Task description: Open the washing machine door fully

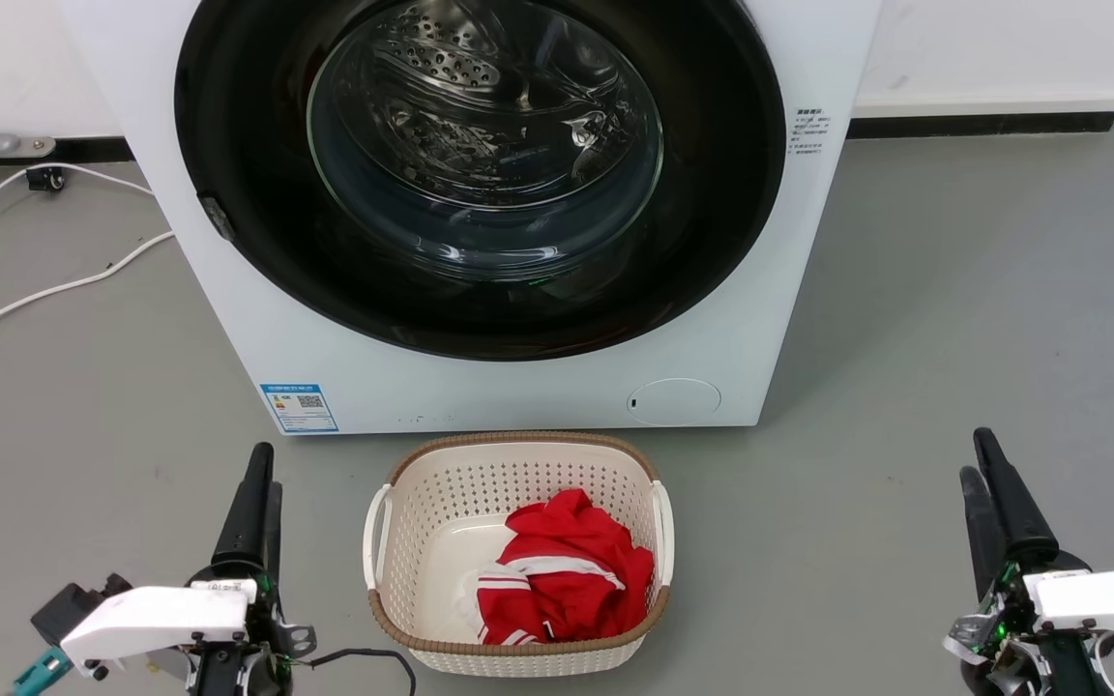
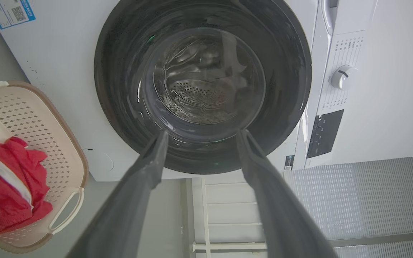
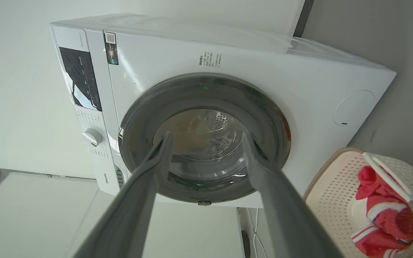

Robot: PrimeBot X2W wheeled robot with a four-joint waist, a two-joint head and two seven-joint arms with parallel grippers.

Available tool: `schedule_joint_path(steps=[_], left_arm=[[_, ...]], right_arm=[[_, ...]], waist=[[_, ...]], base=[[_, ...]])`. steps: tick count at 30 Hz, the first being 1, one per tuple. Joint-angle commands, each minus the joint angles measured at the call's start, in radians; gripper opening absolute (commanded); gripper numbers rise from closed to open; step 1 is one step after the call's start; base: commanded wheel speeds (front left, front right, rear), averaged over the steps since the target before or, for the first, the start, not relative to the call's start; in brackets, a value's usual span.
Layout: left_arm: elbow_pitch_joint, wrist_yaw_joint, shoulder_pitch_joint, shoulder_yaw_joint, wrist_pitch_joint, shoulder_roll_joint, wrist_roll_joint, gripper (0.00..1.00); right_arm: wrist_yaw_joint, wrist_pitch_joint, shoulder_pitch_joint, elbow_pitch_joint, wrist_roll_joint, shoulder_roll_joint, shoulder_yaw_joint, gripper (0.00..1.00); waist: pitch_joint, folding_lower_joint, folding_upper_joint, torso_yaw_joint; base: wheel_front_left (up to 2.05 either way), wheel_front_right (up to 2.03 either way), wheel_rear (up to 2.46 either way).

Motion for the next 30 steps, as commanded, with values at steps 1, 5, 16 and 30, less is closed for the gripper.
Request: schedule_joint_path(steps=[1,5,16,30], left_arm=[[-0.033,-0.001,-0.022,0.002,-0.011,0.003,0.040,1.00],[-0.063,-0.002,-0.021,0.007,-0.028,0.003,0.126,1.00],[-0.120,0.014,-0.013,-0.017,-0.072,0.003,0.393,1.00],[-0.119,0.043,0.012,-0.067,-0.118,0.004,0.671,1.00]], right_arm=[[0.001,-0.010,-0.013,-0.033,-0.050,0.000,0.004,1.00],[0.001,-0.027,-0.010,-0.065,-0.183,0.000,0.014,1.00],[0.001,-0.071,0.010,-0.113,-0.499,0.000,0.034,1.00],[0.001,-0.117,0.026,-0.119,-0.749,0.000,0.045,1.00]], waist=[[0.000,0.0000,0.0000,0.000],[0.001,0.0000,0.0000,0.000],[0.000,0.0000,0.0000,0.000],[-0.004,0.0000,0.0000,0.001]], base=[[0.00,0.00,0.00],[0.00,0.00,0.00],[0.00,0.00,0.00],[0.00,0.00,0.00]])
